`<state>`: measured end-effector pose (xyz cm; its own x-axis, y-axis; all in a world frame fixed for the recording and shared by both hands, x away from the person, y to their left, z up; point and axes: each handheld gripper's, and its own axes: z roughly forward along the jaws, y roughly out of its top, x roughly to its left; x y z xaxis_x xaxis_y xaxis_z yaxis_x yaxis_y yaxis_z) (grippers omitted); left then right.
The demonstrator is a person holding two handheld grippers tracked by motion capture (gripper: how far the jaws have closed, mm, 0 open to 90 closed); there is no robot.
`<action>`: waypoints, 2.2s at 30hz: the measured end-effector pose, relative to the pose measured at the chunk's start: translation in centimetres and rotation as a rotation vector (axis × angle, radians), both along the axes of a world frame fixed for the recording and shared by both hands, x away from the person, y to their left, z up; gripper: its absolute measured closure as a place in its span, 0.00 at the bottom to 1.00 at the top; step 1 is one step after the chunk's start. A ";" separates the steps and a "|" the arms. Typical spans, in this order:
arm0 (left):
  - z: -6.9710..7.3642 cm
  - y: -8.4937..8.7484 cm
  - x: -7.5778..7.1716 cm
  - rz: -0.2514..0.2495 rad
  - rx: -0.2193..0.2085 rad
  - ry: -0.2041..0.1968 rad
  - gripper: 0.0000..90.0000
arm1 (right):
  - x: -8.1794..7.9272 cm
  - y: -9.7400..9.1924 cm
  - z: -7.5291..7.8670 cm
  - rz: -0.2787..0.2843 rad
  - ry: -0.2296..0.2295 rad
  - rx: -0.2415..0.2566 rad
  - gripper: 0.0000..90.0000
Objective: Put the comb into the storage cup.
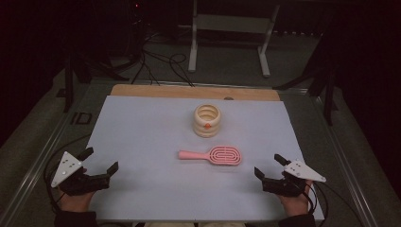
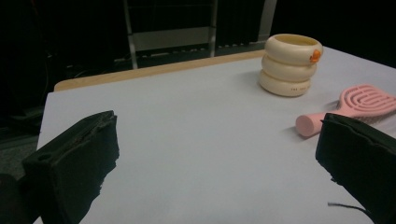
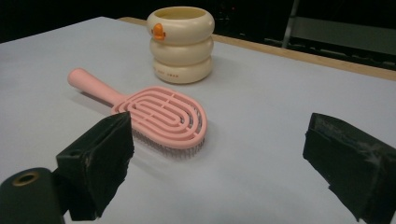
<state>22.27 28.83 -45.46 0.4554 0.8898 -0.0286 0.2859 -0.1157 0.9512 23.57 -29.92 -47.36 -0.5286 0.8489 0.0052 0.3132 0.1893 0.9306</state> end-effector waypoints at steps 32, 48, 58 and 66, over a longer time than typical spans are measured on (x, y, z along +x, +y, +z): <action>-1.0 -1.0 0.8 0.016 0.055 0.042 0.01 | 1.9 3.3 0.6 0.062 0.080 -0.047 0.11; -1.0 -0.8 0.6 0.021 0.049 0.035 0.01 | 5.3 7.2 2.0 0.108 0.112 -0.032 0.15; -1.1 -0.9 0.6 0.023 0.052 0.036 0.01 | 7.3 10.3 1.6 0.138 0.145 -0.029 0.15; -1.1 -0.8 0.6 0.025 0.057 0.034 0.01 | 8.5 12.2 1.0 0.160 0.173 -0.026 0.16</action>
<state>22.87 28.02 -46.57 0.4330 0.9014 0.0075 0.3217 -0.1623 0.9328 32.08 -17.69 -46.32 -0.6496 0.7553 0.0867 0.4314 0.2723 0.8601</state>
